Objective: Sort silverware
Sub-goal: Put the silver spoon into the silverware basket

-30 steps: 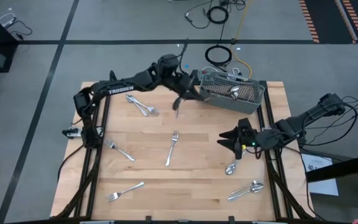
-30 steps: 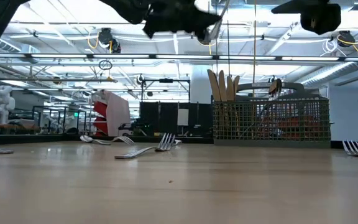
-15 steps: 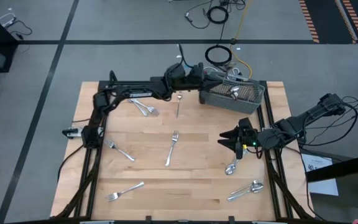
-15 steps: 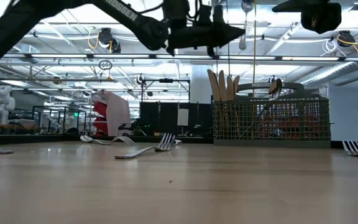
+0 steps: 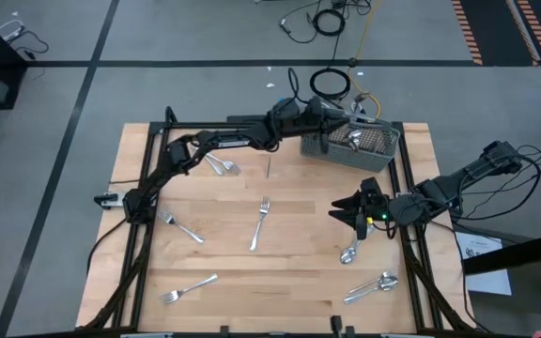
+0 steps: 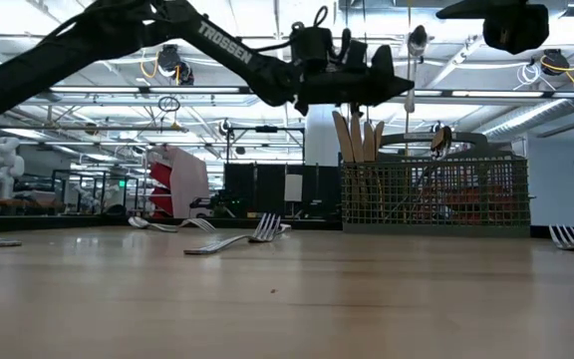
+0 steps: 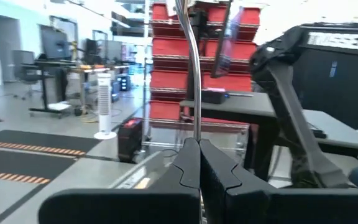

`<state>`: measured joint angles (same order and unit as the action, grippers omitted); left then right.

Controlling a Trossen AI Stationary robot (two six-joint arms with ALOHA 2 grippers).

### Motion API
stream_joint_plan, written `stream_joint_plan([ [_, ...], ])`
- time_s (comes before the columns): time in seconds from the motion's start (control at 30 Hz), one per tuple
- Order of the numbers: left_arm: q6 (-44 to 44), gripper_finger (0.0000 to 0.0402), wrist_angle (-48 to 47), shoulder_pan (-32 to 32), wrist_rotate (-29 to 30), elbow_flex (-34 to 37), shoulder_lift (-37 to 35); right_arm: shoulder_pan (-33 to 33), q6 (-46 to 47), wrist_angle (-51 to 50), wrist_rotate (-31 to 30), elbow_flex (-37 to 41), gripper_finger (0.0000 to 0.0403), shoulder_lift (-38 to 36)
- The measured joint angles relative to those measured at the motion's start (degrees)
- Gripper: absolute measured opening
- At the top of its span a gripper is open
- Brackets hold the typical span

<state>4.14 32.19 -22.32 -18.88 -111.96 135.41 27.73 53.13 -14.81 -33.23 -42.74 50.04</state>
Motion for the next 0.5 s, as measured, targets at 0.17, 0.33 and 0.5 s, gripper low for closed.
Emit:
stream_joint_plan([
  [0.17,-0.5,0.0000,-2.5,-0.8,1.7,-0.1,0.1,0.0,0.0,0.0,0.0,0.0,0.0189,0.0],
  [0.33,-0.4,0.0000,-2.3,-1.4,1.9,-0.1,0.2,0.0,0.0,0.0,0.0,0.0,0.0189,0.0],
  [0.5,-0.4,0.0000,-2.7,-1.8,1.9,-0.1,0.2,0.0,0.0,0.0,0.0,0.0,0.0189,0.0],
])
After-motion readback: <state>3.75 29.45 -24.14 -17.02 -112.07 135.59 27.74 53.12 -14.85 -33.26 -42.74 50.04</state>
